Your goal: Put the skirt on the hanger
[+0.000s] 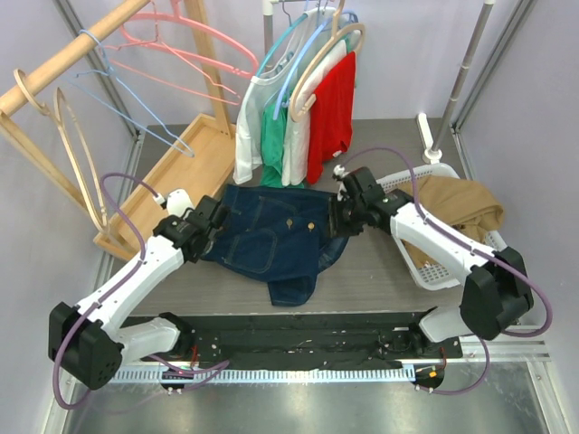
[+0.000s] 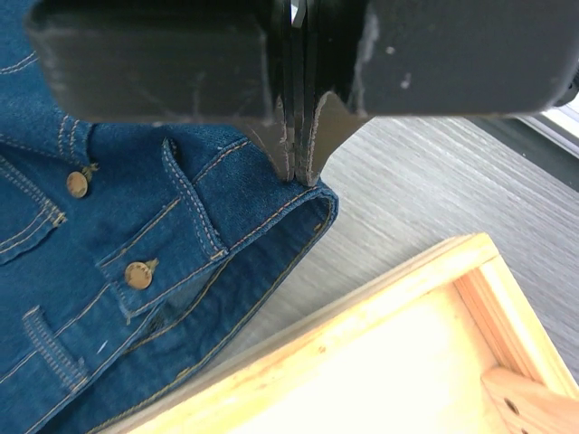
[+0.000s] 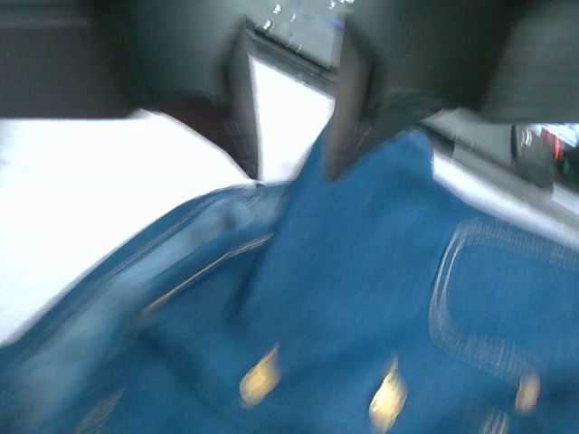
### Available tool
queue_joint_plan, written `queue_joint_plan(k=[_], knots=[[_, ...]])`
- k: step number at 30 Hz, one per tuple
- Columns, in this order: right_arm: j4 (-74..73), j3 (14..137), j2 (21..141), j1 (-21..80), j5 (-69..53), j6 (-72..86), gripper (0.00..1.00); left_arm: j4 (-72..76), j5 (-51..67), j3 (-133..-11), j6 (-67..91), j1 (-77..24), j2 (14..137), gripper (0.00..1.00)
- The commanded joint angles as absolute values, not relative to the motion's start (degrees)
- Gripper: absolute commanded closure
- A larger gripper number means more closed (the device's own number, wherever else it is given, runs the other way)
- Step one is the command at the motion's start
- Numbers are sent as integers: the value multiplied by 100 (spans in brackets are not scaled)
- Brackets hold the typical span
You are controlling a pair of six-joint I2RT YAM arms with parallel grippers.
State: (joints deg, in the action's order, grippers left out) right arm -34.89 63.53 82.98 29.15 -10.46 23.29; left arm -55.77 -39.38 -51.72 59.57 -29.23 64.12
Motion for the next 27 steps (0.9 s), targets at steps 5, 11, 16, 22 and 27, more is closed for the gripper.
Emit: queue_joint_plan(k=[5,11,16,22,27], knots=[[-2787,5511,8270,3691,-1046,3084,99,-5537,-4430,-5563,5827,-2892,6644,100],[-2348,5537,8954,3955,-765,3287,99,-5555,-4465,-5590,5775,-2892,6662,100],[-2408,5643,9571,4087,-545,3418,99,-5555,-4509,-5616,5739,-2892,6671,100],[-2812,5099,9370,4096,-27,3638,99,-5502,-4465,-5537,5765,-2892,6653,100],[-3050,4782,9308,3754,632,3700,99,-5528,-4482,-5458,5809,-2892,6609,100]])
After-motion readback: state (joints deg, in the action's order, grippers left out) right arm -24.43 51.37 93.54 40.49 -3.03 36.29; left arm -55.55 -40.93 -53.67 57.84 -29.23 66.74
